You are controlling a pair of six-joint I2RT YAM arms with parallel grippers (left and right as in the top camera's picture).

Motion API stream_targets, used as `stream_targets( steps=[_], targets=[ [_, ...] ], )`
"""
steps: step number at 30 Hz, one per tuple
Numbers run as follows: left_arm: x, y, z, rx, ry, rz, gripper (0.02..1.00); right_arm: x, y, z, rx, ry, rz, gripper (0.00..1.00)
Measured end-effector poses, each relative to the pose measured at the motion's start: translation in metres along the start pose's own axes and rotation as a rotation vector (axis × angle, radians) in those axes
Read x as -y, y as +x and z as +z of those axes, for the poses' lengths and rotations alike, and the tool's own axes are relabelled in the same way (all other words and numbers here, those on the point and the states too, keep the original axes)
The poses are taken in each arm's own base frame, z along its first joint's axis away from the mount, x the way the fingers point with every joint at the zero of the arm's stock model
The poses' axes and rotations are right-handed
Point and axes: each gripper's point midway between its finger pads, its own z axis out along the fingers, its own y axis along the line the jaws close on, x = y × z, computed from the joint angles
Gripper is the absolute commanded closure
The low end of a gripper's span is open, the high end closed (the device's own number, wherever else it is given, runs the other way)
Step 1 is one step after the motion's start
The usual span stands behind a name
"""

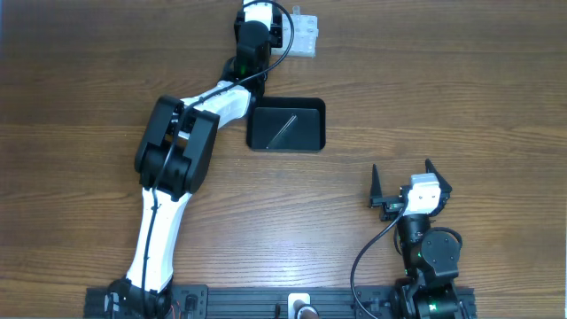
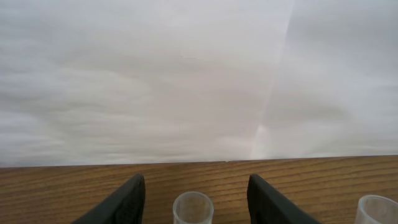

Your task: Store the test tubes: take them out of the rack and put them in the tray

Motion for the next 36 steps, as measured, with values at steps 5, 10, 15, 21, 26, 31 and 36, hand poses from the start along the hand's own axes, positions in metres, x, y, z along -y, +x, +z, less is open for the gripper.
stream_targets(
  steps=[5,10,15,21,26,31,36],
  targets=[
    [0.0000,0.0002,0.0000,0.000,0.000,0.000,0.570,0.0000,0.0000,0.0000,0.000,0.000,0.000,0.009],
    [0.0000,0.0011,0.0001,-0.002,0.000,0.000,0.595,0.0000,0.0000,0.0000,0.000,0.000,0.000,0.009],
    [-0.0001,0.0038,0.0004,-0.006,0.000,0.000,0.643,0.0000,0.0000,0.0000,0.000,0.000,-0.001,0.009],
    [-0.0001,0.0050,0.0008,-0.006,-0.001,-0.001,0.669,0.0000,0.0000,0.0000,0.000,0.000,0.000,0.007],
    [0.0000,0.0051,0.0008,-0.007,0.000,-0.001,0.702,0.0000,0.0000,0.0000,0.000,0.000,0.000,0.009],
    [-0.0001,0.0051,0.0008,-0.007,-0.001,-0.001,0.717,0.0000,0.0000,0.0000,0.000,0.000,0.000,0.009],
    [0.0000,0.0051,0.0008,-0.007,0.000,-0.001,0.737,0.0000,0.0000,0.0000,0.000,0.000,0.000,0.007]
  ],
)
